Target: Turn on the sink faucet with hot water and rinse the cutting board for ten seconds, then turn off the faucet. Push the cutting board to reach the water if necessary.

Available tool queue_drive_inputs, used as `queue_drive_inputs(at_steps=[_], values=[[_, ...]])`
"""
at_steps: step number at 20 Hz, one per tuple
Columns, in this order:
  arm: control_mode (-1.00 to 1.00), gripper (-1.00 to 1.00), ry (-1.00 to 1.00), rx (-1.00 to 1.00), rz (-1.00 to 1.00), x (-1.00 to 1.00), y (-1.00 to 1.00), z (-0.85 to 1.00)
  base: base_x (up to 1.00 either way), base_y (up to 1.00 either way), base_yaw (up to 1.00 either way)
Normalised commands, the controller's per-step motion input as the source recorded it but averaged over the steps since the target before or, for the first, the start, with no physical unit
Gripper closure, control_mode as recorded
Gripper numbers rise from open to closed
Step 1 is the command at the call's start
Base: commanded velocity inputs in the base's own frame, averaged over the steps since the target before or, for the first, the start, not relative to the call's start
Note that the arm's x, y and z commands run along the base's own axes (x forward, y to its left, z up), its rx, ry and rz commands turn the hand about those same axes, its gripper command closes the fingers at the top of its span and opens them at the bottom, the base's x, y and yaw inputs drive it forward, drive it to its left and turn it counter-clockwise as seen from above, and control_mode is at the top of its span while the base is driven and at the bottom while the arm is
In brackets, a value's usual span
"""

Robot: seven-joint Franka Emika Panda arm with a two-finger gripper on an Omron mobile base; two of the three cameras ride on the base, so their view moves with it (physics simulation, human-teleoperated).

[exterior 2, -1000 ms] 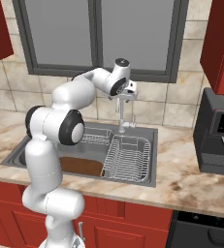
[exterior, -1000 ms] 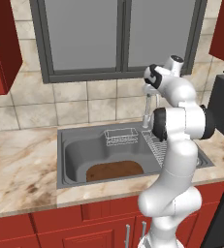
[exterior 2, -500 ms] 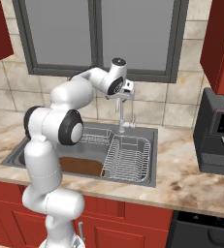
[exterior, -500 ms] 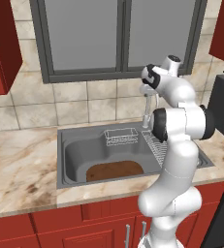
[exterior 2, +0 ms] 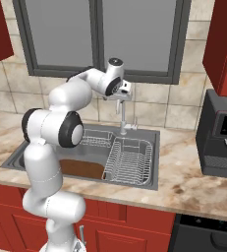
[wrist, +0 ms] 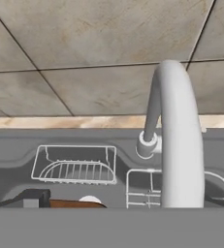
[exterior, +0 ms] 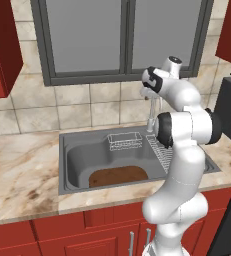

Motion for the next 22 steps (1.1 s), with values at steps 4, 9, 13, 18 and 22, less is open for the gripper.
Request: queue_drive_inputs(at_steps=[4, 9, 13, 18, 22], values=[[-1.00, -1.00, 0.00, -0.02, 0.00, 0.00, 0.45, 0.00, 0.00, 0.00, 0.00], [-1.00, -1.00, 0.00, -0.03, 0.00, 0.03, 0.50, 0.00, 0.00, 0.00, 0.00], [-1.00, -1.00, 0.00, -0.04, 0.00, 0.06, 0.55, -0.01, 0.00, 0.00, 0.00], [-1.00, -1.00, 0.00, -0.03, 0.00, 0.06, 0.54, -0.01, 0.00, 0.00, 0.00], [-1.00, -1.00, 0.00, -0.03, 0.00, 0.11, 0.54, -0.01, 0.00, 0.00, 0.00]])
